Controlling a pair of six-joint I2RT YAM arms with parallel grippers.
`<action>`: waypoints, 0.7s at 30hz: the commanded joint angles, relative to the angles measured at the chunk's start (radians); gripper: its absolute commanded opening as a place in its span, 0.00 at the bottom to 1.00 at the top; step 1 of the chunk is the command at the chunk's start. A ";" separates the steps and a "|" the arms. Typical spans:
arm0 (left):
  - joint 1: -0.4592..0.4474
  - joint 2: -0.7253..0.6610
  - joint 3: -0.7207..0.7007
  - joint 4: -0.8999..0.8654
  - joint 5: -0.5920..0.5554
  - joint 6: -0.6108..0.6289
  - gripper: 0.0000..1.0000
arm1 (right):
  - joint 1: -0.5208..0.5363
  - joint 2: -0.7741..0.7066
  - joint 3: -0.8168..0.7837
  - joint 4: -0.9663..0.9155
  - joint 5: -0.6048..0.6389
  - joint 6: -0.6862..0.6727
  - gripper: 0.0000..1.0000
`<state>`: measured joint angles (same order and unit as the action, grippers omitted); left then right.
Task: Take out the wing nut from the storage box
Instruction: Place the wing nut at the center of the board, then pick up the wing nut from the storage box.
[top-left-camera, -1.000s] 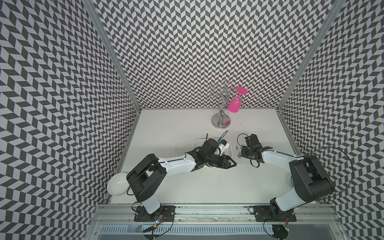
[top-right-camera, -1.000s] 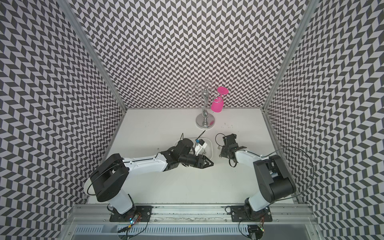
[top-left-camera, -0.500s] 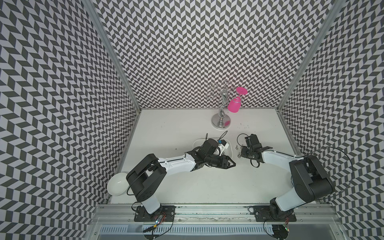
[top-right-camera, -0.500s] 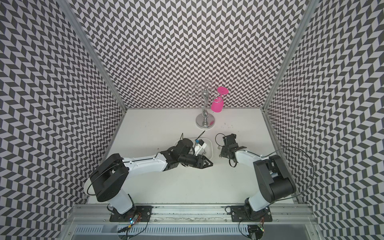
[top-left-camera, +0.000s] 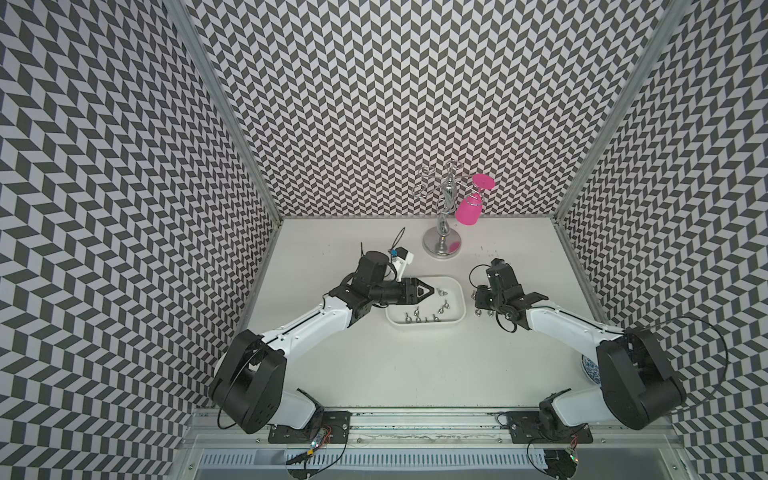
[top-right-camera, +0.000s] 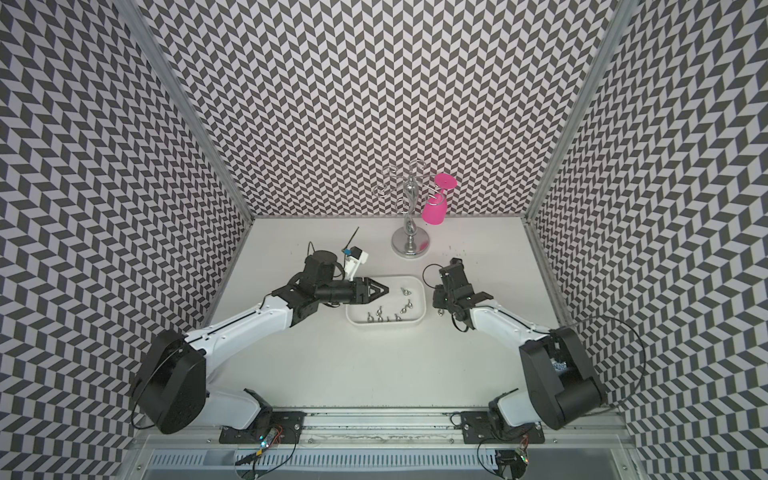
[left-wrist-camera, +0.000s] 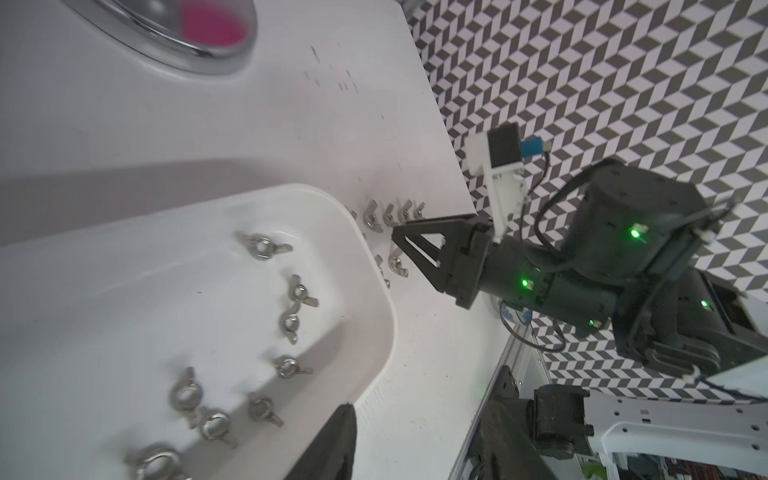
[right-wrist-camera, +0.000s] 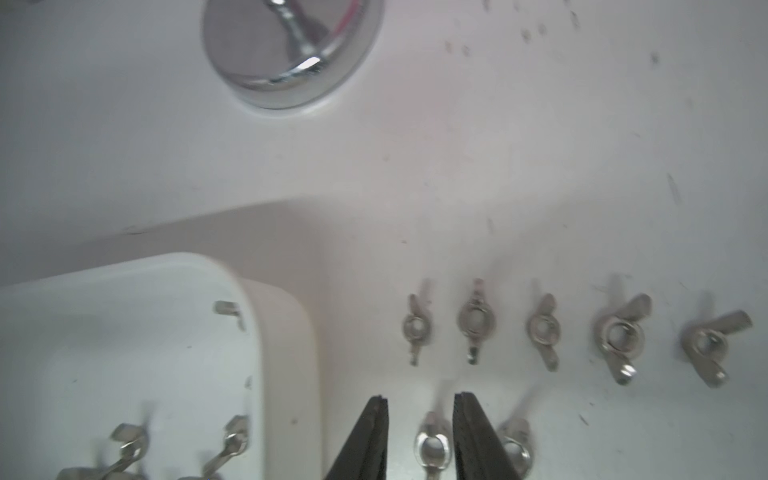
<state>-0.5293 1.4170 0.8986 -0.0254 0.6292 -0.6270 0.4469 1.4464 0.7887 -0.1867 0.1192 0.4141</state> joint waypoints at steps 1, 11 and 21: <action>0.084 -0.023 -0.054 -0.053 0.051 0.045 0.52 | 0.100 0.044 0.102 0.063 -0.002 -0.093 0.33; 0.178 -0.073 -0.123 -0.070 0.081 0.070 0.52 | 0.200 0.317 0.358 -0.015 0.024 -0.184 0.42; 0.179 -0.083 -0.142 -0.073 0.088 0.082 0.52 | 0.199 0.368 0.384 -0.063 0.051 -0.157 0.44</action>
<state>-0.3565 1.3575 0.7658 -0.0917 0.7021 -0.5694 0.6456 1.8126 1.1683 -0.2527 0.1532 0.2543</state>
